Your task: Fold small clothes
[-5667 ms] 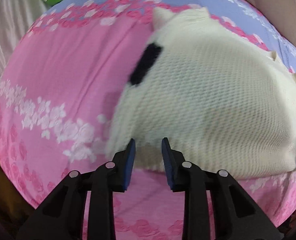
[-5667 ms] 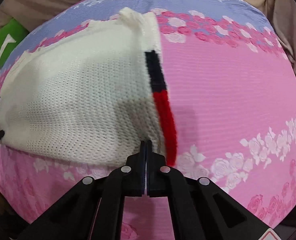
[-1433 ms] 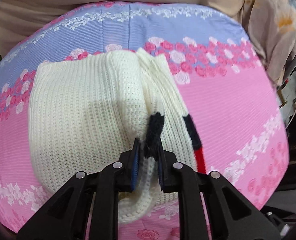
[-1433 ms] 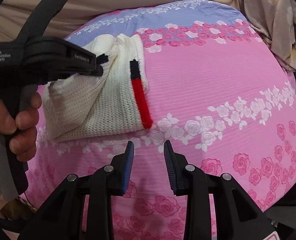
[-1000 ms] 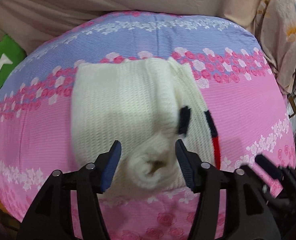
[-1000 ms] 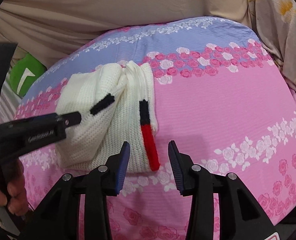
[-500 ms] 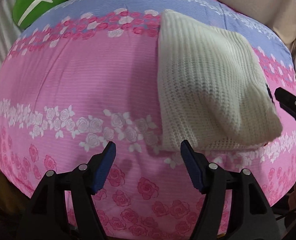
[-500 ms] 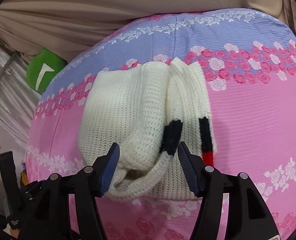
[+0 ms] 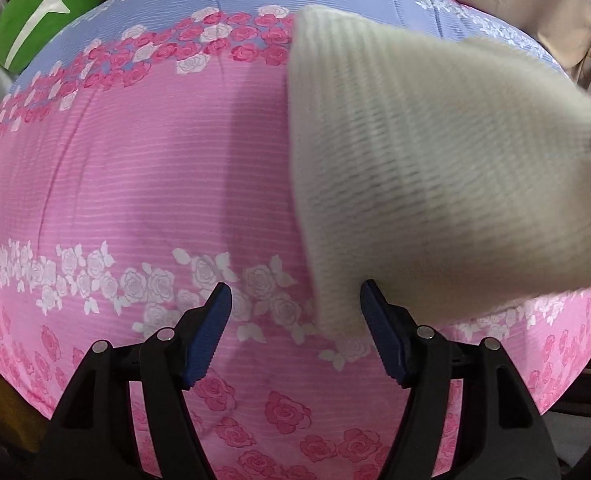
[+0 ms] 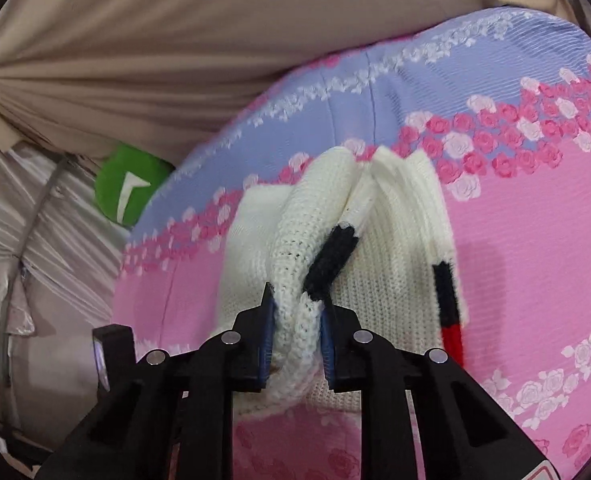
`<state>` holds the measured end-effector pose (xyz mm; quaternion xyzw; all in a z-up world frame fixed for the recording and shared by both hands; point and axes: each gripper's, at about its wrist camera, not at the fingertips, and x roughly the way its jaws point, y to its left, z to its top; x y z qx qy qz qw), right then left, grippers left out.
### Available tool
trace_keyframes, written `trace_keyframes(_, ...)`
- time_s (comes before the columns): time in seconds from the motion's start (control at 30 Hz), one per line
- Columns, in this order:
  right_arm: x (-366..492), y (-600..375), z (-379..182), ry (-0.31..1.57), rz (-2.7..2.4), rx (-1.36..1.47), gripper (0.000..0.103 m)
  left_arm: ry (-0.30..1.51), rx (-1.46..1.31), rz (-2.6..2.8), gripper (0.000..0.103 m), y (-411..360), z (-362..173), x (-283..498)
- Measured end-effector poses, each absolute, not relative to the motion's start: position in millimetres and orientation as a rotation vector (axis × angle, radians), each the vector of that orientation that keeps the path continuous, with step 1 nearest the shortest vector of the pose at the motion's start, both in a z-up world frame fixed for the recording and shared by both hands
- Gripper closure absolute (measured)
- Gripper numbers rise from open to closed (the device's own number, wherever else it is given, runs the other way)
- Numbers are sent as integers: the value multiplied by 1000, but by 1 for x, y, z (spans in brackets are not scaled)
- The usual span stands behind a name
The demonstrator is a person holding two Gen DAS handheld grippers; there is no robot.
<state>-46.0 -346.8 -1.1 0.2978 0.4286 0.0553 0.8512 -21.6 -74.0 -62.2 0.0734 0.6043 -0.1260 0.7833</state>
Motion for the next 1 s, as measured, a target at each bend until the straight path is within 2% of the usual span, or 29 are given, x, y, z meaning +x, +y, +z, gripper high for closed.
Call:
trace_keyframes(0.07, -50, -362, -28, 986, 8, 565, 83, 1312, 169, -263, 39, -73, -67, -22)
trace_keyframes(0.13, -46, -371, -78, 1161, -63, 514, 80, 1325, 175, -262, 39, -75, -72, -21)
trace_keyframes(0.17, -49, -376, -90, 1172, -66, 543, 77, 1330, 178, -263, 39, -75, -73, -21)
trace_keyframes(0.23, -53, -380, -80, 1132, -57, 602, 76, 1328, 192, -261, 39, -78, -72, -21)
trace_keyframes(0.33, -47, -371, -56, 1101, -80, 509, 69, 1319, 168, -262, 39, -78, -64, -21)
trace_keyframes(0.63, -36, -368, -24, 1084, -75, 440, 69, 1198, 108, -327, 39, -103, -11, -18)
trace_keyframes(0.9, -39, -372, -7, 1063, -56, 419, 69, 1262, 199, -298, 37, -123, -61, -1)
trace_keyframes(1.0, -33, -375, -7, 1064, -59, 407, 69, 1281, 188, -276, 31, -121, -77, 1)
